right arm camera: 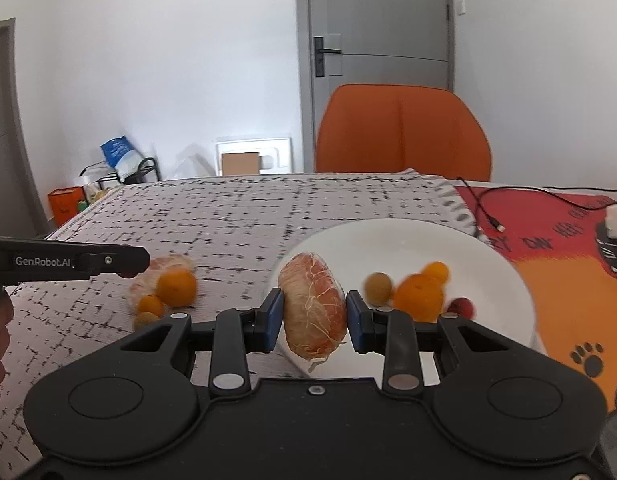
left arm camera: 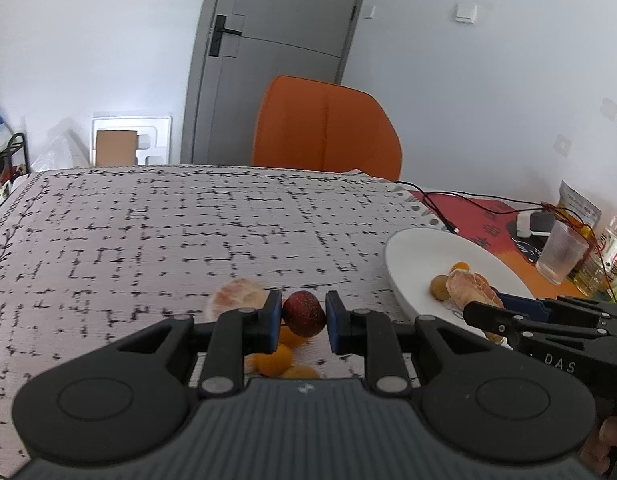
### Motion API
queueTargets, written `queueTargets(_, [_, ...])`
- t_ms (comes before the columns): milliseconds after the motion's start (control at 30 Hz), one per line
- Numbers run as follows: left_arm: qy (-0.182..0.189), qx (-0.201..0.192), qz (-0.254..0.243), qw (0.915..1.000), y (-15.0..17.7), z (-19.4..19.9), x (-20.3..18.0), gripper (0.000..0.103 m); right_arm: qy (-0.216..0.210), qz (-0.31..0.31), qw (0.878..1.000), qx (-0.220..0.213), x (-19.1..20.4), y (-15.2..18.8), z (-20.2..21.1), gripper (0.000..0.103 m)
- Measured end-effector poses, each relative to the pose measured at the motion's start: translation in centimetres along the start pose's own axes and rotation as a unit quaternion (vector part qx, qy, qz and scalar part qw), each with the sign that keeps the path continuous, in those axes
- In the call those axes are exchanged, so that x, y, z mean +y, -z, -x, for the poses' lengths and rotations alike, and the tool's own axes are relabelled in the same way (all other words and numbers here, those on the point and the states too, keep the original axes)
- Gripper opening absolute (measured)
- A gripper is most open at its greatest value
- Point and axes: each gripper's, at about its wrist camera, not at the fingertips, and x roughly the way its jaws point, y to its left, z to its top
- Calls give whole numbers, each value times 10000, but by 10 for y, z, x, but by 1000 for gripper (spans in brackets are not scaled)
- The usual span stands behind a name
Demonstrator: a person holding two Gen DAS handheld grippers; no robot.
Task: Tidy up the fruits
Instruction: 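Carry both fruits over the white bowl and open both grippers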
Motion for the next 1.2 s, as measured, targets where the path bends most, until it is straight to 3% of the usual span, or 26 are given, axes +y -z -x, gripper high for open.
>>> queueTargets(1033, [438,61,-628,9970,-10,-35,-76,22,809,-693,9943,-87,-85,15,7,32])
queueTargets(1133, [473,54,-666,9966,-11,-38,-80,22,898,-735,9931,-144,-85,14,8,39])
queueTargets(1200, [496,54,-689,9964,-11,-39,-83,22,894,-765,9929,-181,-85,13,9,55])
